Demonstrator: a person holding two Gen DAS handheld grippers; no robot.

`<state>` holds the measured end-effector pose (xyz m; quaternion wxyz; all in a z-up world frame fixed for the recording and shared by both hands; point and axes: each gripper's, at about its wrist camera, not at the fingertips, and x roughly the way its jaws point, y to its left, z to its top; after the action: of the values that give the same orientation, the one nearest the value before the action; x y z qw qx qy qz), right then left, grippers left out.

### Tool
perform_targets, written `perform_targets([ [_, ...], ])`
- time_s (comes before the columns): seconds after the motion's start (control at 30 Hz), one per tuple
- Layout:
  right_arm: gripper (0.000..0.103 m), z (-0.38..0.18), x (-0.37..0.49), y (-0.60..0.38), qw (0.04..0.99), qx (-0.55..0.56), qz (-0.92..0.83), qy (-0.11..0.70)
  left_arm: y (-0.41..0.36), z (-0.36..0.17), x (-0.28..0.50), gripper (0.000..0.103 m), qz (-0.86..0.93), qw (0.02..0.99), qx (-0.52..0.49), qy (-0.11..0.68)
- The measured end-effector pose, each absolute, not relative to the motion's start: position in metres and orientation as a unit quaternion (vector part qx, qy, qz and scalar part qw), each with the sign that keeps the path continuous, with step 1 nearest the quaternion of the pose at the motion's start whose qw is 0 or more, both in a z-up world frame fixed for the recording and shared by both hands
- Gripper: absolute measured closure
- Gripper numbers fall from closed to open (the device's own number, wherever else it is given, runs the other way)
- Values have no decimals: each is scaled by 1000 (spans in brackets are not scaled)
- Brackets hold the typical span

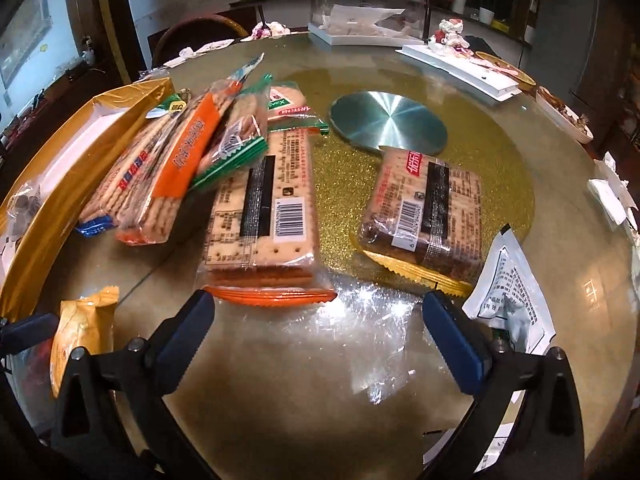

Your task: Organize snacks

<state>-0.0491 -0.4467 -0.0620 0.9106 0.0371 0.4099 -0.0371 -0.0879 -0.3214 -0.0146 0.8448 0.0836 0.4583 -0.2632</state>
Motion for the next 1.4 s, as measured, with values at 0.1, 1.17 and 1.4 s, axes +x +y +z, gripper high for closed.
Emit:
perform_targets([
  [0.1,0,-62,-49,-447,911,37,-37,410,-319,-15,-88,34,-260,848,79,455],
  [1.17,0,-62,-49,-447,911,37,-37,410,-323,-16,-86,35,-216,865,72,447],
  [1.4,0,-62,-49,-447,911,37,-37,410,-323,-16,-92,35,-219,867,80,441],
])
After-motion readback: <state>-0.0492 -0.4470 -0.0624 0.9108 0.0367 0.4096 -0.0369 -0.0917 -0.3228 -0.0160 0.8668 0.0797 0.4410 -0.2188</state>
